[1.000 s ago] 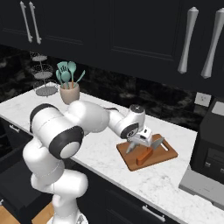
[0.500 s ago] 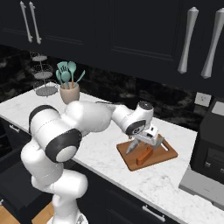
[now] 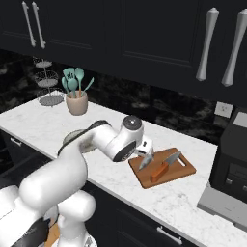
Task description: Pick up the knife from the drawer and place it on the cutting board. Then place the meat from the plate to the cutting board.
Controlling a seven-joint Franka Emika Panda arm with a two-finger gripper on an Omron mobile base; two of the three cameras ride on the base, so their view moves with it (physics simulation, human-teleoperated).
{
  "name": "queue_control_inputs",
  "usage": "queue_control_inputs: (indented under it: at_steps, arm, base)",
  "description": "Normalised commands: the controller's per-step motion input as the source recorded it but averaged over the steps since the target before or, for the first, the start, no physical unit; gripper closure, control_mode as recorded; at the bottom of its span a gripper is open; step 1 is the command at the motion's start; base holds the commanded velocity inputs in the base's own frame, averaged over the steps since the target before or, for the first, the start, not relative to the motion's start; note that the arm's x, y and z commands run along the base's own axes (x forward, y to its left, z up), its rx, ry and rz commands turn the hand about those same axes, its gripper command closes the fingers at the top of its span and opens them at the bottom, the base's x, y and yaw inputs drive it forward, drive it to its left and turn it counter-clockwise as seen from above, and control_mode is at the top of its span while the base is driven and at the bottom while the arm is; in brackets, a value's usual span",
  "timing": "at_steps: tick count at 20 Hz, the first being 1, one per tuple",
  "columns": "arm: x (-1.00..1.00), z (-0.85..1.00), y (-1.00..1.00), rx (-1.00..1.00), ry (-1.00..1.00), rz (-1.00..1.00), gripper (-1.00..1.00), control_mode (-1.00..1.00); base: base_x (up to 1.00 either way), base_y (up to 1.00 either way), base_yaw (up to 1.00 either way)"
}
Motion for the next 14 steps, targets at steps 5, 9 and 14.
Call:
queue_control_inputs:
  at_steps: [5, 9, 14]
  arm:
    - [-0.47, 0.63, 0.95, -0.21, -0.22, 0.00, -1.00, -1.00]
    - [-0.45, 0.59, 0.54, -0.08, -0.09, 0.00, -1.00, -1.00]
    - [-0.54, 0.85, 0.24, 0.00, -0.10, 0.01, -1.00, -1.00]
  base:
    - [0.00, 0.00, 0.00]
    - [0.00, 0.00, 0.00]
    - [0.00, 0.00, 0.00]
